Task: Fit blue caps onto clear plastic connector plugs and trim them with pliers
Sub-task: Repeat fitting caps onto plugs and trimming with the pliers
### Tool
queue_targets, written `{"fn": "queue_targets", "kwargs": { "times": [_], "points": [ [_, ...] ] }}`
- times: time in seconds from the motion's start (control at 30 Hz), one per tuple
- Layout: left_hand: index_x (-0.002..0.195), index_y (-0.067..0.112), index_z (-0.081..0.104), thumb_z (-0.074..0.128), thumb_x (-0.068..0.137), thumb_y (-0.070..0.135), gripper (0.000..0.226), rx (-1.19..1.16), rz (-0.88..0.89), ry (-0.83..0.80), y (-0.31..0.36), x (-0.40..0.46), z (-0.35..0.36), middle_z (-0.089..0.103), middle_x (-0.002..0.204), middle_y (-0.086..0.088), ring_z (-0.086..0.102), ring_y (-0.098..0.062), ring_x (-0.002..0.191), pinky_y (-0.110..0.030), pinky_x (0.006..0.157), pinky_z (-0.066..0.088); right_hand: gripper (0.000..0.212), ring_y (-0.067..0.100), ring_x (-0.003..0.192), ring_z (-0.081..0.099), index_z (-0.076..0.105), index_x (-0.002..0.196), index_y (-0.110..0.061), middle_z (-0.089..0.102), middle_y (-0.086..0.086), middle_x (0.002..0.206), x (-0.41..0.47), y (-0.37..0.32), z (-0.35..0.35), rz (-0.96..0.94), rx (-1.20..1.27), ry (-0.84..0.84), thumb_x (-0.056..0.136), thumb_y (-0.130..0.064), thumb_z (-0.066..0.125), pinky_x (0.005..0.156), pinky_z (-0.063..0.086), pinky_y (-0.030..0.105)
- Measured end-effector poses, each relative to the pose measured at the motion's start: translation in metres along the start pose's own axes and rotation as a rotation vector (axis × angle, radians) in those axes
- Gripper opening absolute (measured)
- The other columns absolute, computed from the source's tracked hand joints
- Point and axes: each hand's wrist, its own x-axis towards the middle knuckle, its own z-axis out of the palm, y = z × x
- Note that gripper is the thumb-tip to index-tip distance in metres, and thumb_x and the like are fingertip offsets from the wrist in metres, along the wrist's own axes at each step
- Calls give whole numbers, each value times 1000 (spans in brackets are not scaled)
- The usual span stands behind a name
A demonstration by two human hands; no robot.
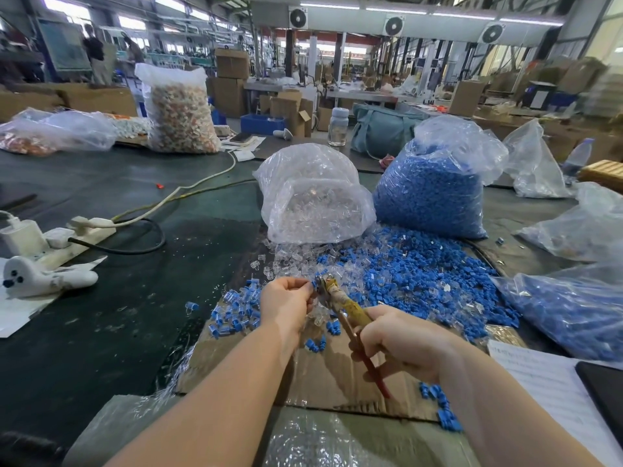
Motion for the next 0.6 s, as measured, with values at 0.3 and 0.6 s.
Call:
{"fn": "queue_targets", "kwargs": {
  "times": [0.3,0.6],
  "points": [
    [81,9,61,57,89,2,12,-7,-34,22,5,0,3,60,72,-5,53,-11,60,-20,54,44,25,22,90,50,46,91,-12,45,13,98,-1,1,-2,0,-87,17,79,10,43,83,52,40],
    [84,6,61,57,88,-1,9,-70,-106,-4,6,-4,3,62,79,-9,53,-10,58,-16,48,46,29,25,90,50,49,85,-13,44,13,98,-7,2,-2,9,17,3,77,14,41,80,51,42]
  ]
}}
